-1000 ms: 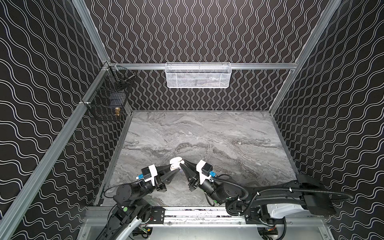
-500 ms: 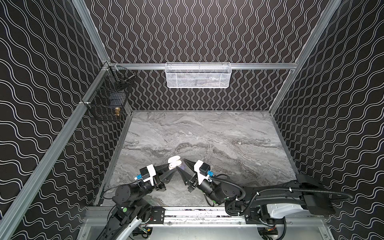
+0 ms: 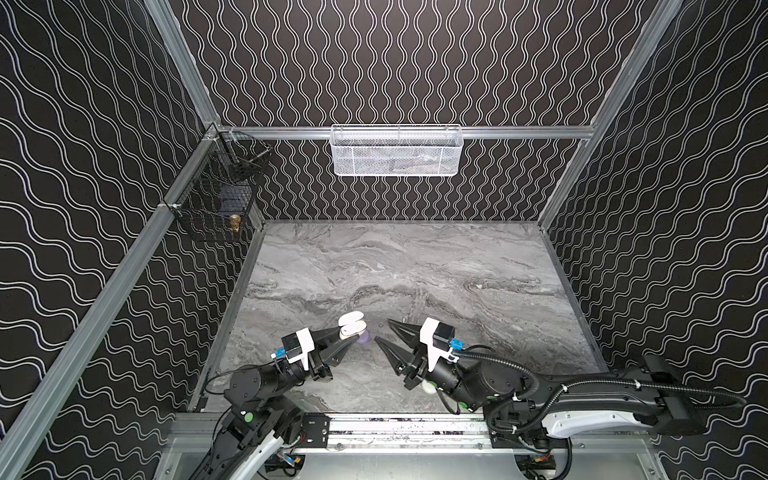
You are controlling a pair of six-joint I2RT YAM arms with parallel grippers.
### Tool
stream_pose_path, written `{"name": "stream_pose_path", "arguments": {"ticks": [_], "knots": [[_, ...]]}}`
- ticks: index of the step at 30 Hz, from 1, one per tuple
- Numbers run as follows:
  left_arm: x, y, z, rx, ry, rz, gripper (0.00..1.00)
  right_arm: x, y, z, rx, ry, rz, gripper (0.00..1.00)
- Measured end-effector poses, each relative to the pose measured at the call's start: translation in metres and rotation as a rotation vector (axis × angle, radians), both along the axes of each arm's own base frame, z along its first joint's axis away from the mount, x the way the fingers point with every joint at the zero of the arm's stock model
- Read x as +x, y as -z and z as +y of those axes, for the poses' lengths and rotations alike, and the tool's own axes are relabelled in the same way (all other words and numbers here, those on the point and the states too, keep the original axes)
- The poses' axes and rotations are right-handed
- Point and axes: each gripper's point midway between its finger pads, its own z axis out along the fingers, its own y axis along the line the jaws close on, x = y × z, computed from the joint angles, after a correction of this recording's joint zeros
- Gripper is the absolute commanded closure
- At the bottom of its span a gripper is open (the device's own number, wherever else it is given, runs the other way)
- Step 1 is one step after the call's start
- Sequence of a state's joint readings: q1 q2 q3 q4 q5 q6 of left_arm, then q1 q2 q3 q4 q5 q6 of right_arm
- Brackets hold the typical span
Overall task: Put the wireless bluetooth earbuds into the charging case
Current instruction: 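Open the right gripper to release the earbud into the case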
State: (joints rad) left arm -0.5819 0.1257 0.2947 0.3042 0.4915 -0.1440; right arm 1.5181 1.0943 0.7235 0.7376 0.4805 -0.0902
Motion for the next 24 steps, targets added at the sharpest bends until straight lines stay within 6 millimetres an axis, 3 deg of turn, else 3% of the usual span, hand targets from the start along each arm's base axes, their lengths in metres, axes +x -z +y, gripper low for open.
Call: {"name": "stream_pose_path", "arguments": {"ticks": [4, 15, 24], "knots": [[-0.004, 0.002, -0.003, 0.019, 0.025, -0.018, 1.00, 0.002, 0.006, 0.005, -0.063, 0.009, 0.002, 0.75], [-0.008, 0.004, -0.007, 0.038, 0.053, -0.031, 1.00, 0.004, 0.018, 0.035, -0.199, 0.017, -0.008, 0.84], [-0.007, 0.008, -0.007, 0.052, 0.046, -0.025, 1.00, 0.015, 0.026, 0.040, -0.233, 0.089, 0.005, 0.85]]}}
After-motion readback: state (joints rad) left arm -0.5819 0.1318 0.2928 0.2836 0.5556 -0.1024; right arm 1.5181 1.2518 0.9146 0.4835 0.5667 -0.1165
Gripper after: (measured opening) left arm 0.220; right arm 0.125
